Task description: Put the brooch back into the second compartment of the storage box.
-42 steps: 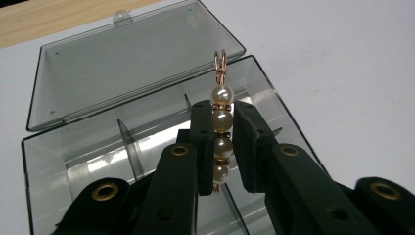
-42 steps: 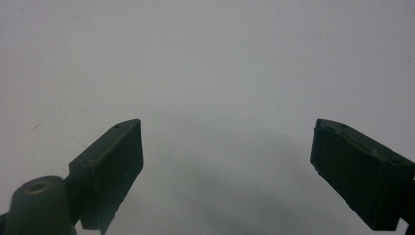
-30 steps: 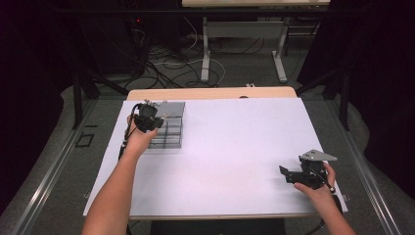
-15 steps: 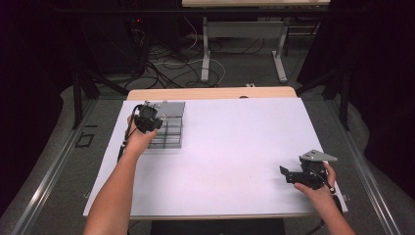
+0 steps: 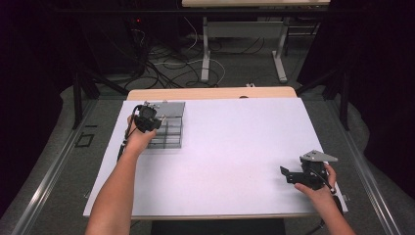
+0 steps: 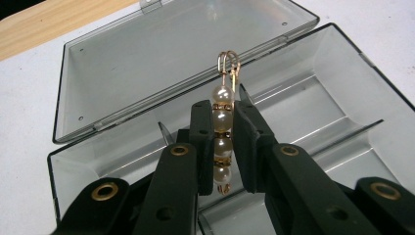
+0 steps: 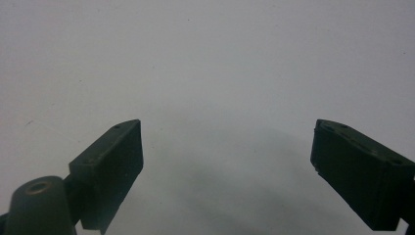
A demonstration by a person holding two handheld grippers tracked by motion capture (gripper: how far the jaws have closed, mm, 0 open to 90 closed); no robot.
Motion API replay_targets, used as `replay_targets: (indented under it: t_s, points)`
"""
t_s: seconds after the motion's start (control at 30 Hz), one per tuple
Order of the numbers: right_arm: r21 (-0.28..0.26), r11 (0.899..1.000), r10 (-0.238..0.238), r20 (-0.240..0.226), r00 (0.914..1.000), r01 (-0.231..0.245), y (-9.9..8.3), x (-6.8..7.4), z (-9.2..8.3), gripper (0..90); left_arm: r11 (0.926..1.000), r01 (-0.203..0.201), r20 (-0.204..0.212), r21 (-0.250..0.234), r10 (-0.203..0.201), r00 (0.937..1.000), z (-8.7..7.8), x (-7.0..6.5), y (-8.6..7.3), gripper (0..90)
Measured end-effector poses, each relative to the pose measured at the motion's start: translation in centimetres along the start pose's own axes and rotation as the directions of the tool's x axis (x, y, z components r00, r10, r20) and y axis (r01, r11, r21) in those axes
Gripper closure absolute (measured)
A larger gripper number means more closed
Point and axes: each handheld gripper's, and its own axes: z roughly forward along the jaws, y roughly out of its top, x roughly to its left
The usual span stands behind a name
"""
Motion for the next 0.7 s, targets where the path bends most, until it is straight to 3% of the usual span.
replay_targets:
  t_s: [0.4,0.7]
  points:
    - [0.001,1.0,0.007,0.001,1.0,-0.007,-0.06,0.14,0.05,11.6,0.9997,-0.018,-0.011,0.016,0.019,0.9998,0.48,0.37,-0.25,79.2]
    - [0.001,1.0,-0.004,-0.01,0.9999,0.004,-0.03,0.18,0.15,11.6,0.9997,0.017,-0.02,0.017,-0.016,0.9997,0.48,0.72,-0.41,71.5]
